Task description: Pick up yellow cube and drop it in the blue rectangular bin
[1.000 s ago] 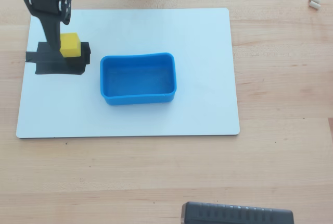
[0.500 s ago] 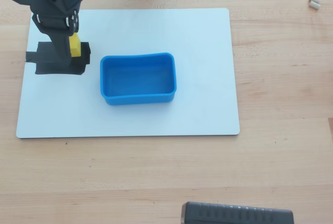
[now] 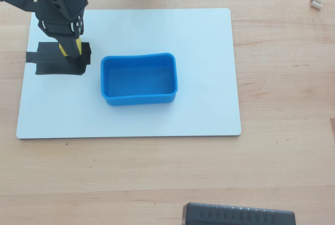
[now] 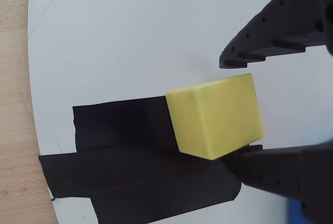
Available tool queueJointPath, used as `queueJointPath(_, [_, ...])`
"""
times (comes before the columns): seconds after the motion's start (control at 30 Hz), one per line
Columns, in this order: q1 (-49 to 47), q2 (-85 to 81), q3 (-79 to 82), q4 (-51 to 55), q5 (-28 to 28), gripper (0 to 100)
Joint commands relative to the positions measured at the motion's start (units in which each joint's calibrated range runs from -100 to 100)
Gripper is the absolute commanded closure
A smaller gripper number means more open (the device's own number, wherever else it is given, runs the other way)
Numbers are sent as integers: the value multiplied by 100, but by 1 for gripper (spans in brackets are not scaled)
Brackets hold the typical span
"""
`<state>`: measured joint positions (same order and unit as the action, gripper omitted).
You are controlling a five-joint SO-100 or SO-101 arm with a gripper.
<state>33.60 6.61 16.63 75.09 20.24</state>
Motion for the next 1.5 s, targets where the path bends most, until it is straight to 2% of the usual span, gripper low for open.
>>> queueJointPath(0.0, [2, -127, -400, 14, -39, 79])
queueJointPath(0.13, [28, -267, -445, 30, -93, 84])
queueJointPath(0.4, [-281, -917, -582, 501, -313, 84])
queueJointPath(0.67, [-1018, -1428, -1472, 1401, -689, 84])
queueJointPath(0.9, [-2236, -1558, -1763, 1822, -1177, 84])
queueJointPath(1.13, [-3025, -1632, -1600, 1608, -1592, 85])
queueJointPath(1.47, [-3085, -1762, -191, 270, -1612, 86])
